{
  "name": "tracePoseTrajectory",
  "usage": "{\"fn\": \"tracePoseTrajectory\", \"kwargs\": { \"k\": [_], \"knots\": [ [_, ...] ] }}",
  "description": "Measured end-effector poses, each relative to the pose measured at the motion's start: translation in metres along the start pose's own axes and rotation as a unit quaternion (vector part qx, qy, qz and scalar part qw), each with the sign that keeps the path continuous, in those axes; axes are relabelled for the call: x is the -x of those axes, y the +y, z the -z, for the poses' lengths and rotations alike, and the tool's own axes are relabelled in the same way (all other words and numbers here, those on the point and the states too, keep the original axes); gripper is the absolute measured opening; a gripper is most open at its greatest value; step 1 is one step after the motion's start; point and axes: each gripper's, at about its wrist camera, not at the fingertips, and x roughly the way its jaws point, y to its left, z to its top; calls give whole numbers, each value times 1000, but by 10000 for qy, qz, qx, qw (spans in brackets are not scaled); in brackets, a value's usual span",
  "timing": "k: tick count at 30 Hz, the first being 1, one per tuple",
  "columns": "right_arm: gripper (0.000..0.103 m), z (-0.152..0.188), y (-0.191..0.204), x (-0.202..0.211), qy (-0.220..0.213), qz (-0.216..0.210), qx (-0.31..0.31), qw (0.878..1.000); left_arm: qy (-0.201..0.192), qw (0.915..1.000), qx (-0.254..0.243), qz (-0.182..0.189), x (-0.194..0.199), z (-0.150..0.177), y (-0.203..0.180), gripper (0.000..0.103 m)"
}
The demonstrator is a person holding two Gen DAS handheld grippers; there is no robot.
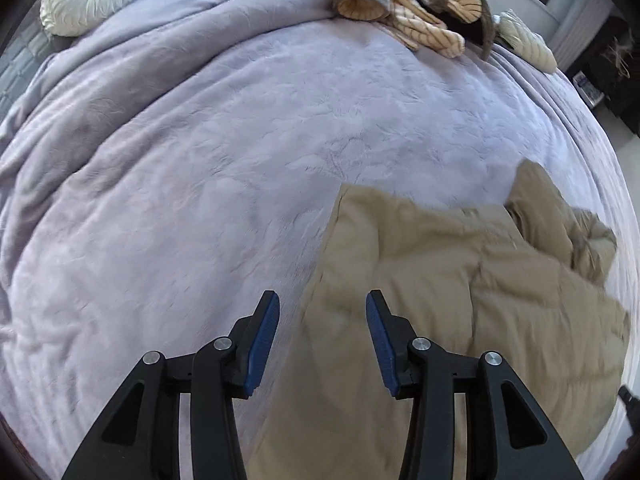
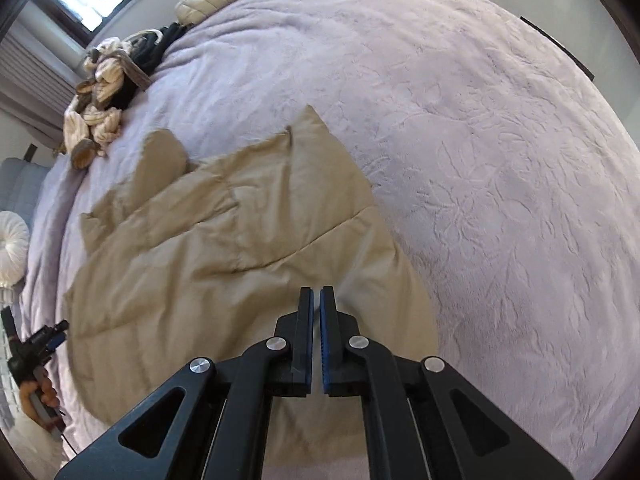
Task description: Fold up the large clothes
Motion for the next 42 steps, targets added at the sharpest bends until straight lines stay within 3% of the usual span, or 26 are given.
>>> {"fn": "tracePoseTrajectory", "kwargs": {
  "k": [7, 14, 15, 16, 17, 18, 20, 21, 22, 23, 25, 26, 27, 28, 30, 31, 42],
  "knots": [
    [4, 30, 4, 33, 32, -277, -272, 9992, 197, 9996, -169, 79, 37, 55, 0, 47],
    [4, 74, 9, 37, 398, -406, -413, 9975, 464, 9983, -341, 103, 52, 109, -8, 47],
    [4, 78, 9, 35, 453, -403, -432, 9972, 504, 9980, -358, 113, 52, 114, -8, 50],
    [4, 84, 10, 34, 517, -402, -445, 9969, 552, 9977, -377, 128, 53, 118, -10, 71],
    [4, 89, 11, 33, 563, -403, -449, 9966, 567, 9975, -390, 130, 53, 122, -11, 82],
    [4, 94, 12, 32, 623, -399, -449, 9962, 498, 9979, -407, 105, 56, 128, -11, 88],
    [5, 103, 15, 28, 738, -398, -450, 9955, 473, 9978, -457, 77, 58, 133, -13, 88],
    [7, 106, 16, 27, 776, -389, -453, 9952, 509, 9977, -446, 76, 57, 134, -13, 88],
    [16, 110, 17, 25, 810, -380, -465, 9949, 543, 9976, -423, 92, 56, 136, -12, 88],
    [33, 113, 18, 24, 842, -378, -481, 9946, 577, 9974, -407, 107, 54, 137, -12, 88],
    [54, 118, 20, 22, 869, -369, -506, 9942, 591, 9974, -405, 68, 51, 138, -12, 88],
    [55, 120, 21, 21, 868, -387, -513, 9942, 584, 9975, -403, 43, 51, 139, -12, 89],
    [55, 121, 22, 20, 877, -418, -506, 9940, 585, 9975, -394, 39, 50, 139, -12, 101],
    [57, 122, 24, 19, 895, -447, -496, 9937, 572, 9976, -380, 27, 50, 140, -12, 103],
    [71, 124, 26, 17, 912, -537, -512, 9931, 527, 9978, -402, 13, 50, 141, -14, 103],
    [83, 125, 27, 16, 904, -576, -533, 9928, 528, 9977, -419, 0, 49, 141, -15, 103],
    [88, 132, 19, 4, 733, -1122, -1022, 9857, 637, 9973, -363, 12, 37, 144, -13, 103]
  ]
}}
